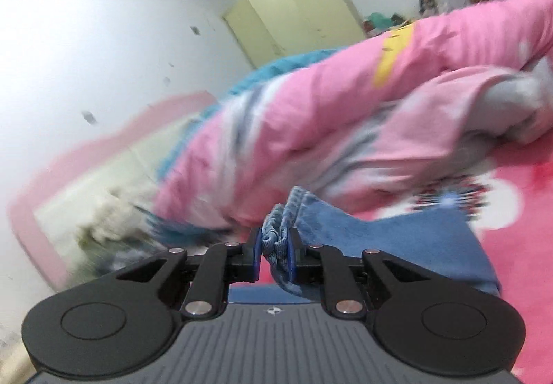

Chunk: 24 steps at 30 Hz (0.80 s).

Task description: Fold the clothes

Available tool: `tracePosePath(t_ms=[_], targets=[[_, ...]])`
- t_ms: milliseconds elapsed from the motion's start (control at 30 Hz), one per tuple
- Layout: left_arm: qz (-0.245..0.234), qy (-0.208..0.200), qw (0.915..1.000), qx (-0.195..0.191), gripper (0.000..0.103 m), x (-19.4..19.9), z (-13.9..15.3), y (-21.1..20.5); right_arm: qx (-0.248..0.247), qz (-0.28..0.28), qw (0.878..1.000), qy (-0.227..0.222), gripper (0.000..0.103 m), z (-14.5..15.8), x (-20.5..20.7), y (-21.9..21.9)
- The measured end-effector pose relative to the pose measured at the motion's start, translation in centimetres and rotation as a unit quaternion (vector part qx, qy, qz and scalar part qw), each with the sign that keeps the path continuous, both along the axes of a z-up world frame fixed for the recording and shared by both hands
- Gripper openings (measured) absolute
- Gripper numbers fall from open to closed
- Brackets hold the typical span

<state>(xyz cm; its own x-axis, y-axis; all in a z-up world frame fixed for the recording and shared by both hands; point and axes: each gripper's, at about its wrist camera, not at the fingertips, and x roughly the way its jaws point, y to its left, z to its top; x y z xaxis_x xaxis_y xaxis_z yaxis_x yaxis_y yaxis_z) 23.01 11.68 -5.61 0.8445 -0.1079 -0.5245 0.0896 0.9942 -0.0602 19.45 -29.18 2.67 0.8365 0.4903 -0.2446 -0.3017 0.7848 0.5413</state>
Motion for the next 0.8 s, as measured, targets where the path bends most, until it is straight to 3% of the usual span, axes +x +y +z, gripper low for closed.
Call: tracePosePath(t_ms=[167,300,333,433,567,700,800], targets=[[0.002,0.030,0.9994,0.016,0.082,0.4,-1.2,1.0,0.105,0.062,0.992,0.017,0.016,0.2,3.3,4.1],[0.013,0.008,0.9999,-0.006,0.082,-0.9,-0.3,3.0,0.170,0.116,0.978,0.037,0.016,-0.9,6.1,8.6],[0.019,0.002,0.9997,-0.012,0.083,-1.2,-0.2,3.7,0.177,0.130,0.975,0.040,0.016,-1.2,6.7,9.9],[0.025,0.035,0.9989,-0.021,0.079,-0.5,-1.1,5.2,0.179,0.165,0.969,0.050,0.015,-1.8,8.3,14.1],[0.032,0.018,0.9990,-0.026,0.081,-1.7,-0.6,6.6,0.184,0.201,0.959,0.075,0.016,-2.9,10.5,18.9],[0.077,0.000,0.9959,-0.047,0.081,-3.4,0.1,10.0,0.185,0.232,0.950,0.096,0.016,-4.0,11.9,23.4],[0.091,0.010,0.9924,-0.082,0.073,-4.0,-0.3,13.0,0.175,0.258,0.944,0.105,0.016,-4.6,12.5,27.1]])
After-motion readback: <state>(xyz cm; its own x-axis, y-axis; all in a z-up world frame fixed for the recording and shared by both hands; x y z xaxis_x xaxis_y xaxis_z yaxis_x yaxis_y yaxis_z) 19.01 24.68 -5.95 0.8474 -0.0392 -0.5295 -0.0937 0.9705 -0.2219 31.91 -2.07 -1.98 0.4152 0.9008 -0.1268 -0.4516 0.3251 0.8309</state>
